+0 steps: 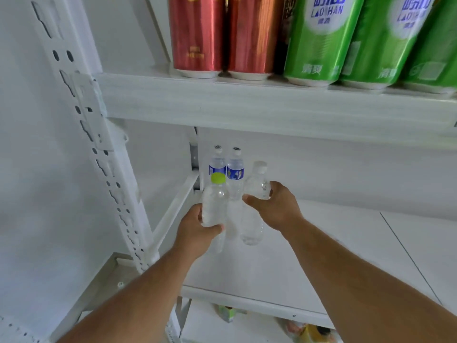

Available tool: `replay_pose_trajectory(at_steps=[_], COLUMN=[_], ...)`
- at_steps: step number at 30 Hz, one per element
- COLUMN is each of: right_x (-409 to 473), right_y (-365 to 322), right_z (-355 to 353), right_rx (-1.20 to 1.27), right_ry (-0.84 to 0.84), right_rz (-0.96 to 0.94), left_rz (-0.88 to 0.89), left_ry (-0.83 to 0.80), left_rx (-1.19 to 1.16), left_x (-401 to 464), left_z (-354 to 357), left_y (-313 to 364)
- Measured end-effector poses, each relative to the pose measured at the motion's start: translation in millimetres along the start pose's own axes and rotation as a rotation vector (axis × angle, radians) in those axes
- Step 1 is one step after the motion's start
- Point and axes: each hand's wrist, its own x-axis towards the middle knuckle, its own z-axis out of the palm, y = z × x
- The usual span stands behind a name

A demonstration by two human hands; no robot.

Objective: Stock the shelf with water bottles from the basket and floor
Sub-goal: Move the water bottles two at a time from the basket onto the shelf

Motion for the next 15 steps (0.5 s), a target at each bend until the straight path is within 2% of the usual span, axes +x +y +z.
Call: replay_pose_trajectory(at_steps=[7,15], right_x=[70,123], right_y=[2,0], right_z=[45,77], right_rx=[-0.026,-0.064], right_ry=[0.002,0.012], right_rz=[-0.007,0.013], left_rz=[0.050,0.024], left_ry=[0.038,0.075], left_rx=[-0.005,-0.061], left_x=[78,132], left_z=[13,29], left_y=[-15,-35])
